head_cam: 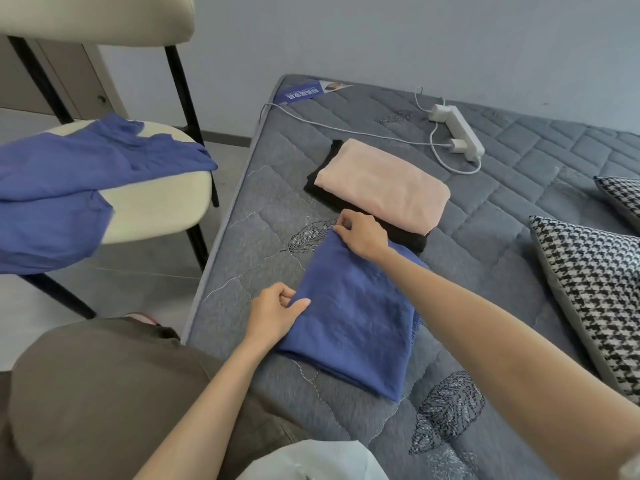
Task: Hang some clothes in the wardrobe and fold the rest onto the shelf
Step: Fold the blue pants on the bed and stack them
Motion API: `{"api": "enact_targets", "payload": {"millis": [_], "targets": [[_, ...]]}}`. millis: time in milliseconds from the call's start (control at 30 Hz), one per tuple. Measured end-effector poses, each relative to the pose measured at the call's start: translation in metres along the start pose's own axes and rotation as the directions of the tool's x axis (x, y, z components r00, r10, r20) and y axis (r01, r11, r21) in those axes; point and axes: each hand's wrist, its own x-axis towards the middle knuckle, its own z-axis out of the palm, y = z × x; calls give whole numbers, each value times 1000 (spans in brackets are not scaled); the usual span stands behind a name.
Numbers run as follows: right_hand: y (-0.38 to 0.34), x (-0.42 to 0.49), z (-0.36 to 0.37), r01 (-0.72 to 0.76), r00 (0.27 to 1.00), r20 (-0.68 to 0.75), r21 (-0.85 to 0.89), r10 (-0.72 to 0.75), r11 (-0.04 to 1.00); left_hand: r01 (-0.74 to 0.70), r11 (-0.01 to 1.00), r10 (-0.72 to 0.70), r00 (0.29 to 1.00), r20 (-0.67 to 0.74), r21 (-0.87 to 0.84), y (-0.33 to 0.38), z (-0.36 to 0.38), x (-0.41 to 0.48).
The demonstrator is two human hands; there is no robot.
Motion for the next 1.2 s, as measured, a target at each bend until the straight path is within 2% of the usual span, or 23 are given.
{"api": "enact_targets", "payload": {"millis": [133, 300, 467, 567, 667, 800, 933, 1033, 1100, 1200], "targets": [[1, -2, 8, -14, 998, -63, -24, 13, 1000, 15, 999, -15, 1000, -10, 51, -4, -3, 0], [6, -1, 9, 86, 994, -68, -61, -90, 994, 23, 998, -22, 1000, -15, 57, -7, -5, -1], [12, 2, 6, 228, 962, -65, -351, -267, 908, 4, 999, -3, 1000, -16, 49, -7, -7, -5], [21, 3, 3, 257, 948, -67, -412, -310, 874, 2, 999, -1, 1000, -21, 53, -6, -8, -7], [30, 3, 3, 270, 952, -40, -366, -305, 891, 13, 997, -11, 999, -30, 70, -4, -7, -8], [22, -13, -11, 275, 951, -135, -48, -280, 960, 44, 995, -43, 999, -17, 88, 5, -8, -6], [25, -62, -29, 191, 958, -223, 17, -183, 981, 23, 998, -21, 999, -24, 64, 18, -4, 1], [33, -111, -34, -73, 983, -165, 74, 85, 995, 52, 999, -52, 999, 4, 0, 33, 0, 10], [41, -139, -32, -277, 953, -77, 160, 292, 948, 85, 996, -84, 995, 53, -25, 41, 5, 16], [46, -168, -21, -413, 894, -25, 338, 447, 846, 120, 993, -119, 989, 92, -11, 47, 9, 22]]}}
